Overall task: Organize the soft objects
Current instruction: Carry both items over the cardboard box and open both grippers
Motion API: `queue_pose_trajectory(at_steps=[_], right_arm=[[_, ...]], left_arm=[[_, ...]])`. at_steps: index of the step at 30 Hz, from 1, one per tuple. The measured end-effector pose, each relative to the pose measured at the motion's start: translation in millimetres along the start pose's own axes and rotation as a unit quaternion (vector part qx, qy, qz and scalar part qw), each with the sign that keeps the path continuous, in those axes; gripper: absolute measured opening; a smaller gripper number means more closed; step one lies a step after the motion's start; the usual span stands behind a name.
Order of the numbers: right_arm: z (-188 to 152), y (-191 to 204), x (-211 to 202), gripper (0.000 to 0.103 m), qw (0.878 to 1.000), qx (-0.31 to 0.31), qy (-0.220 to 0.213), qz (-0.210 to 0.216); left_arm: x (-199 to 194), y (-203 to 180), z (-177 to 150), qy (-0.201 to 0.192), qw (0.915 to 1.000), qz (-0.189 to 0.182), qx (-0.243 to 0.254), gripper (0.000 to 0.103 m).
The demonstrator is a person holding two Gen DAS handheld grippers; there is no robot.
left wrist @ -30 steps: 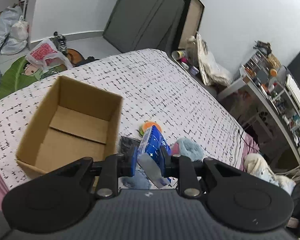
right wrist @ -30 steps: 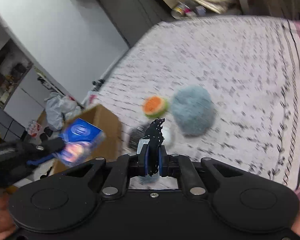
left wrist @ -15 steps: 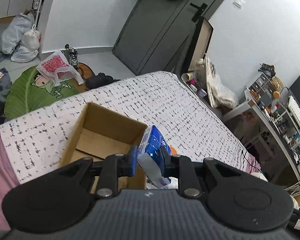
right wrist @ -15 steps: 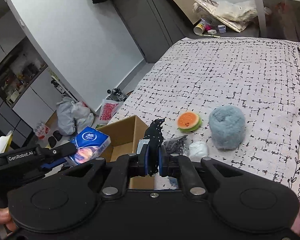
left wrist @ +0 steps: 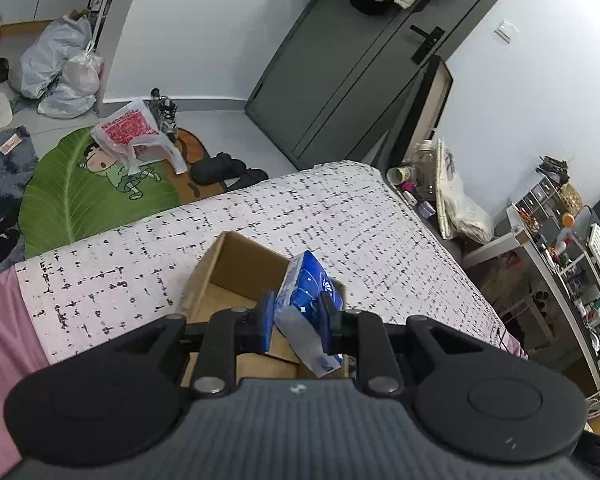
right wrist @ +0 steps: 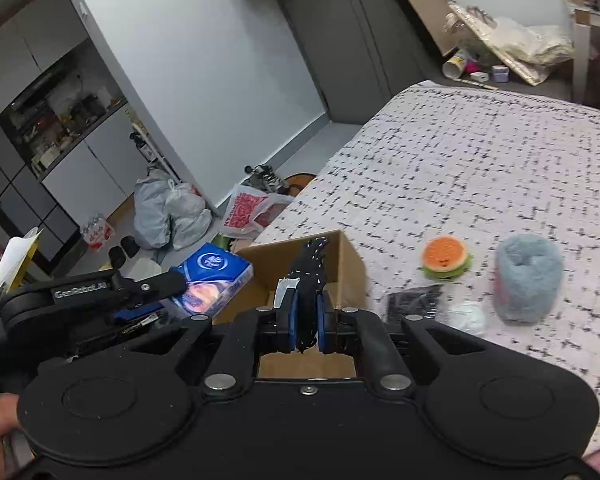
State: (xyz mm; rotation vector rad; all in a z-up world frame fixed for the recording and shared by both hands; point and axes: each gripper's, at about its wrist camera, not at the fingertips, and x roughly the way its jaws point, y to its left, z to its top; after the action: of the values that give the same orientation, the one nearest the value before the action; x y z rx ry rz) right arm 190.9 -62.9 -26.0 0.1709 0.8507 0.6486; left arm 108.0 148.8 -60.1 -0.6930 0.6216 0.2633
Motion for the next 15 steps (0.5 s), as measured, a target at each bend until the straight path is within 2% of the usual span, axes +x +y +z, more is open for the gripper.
queue_pose_trajectory(at_steps=[5, 15], right_arm=[[1.2, 11.7, 16.8, 0.010, 1.000, 0.006, 0.017, -0.006], [6.2, 13.0, 72.3, 0.010, 0.997, 0.069, 0.031, -0.003]], left_arm=[[24.3, 19.4, 4.1, 0.019, 0.9997, -0.001, -0.017, 0.021], [68.6, 39.5, 20.0, 0.051, 0.9984, -0.001, -0.024, 0.021]])
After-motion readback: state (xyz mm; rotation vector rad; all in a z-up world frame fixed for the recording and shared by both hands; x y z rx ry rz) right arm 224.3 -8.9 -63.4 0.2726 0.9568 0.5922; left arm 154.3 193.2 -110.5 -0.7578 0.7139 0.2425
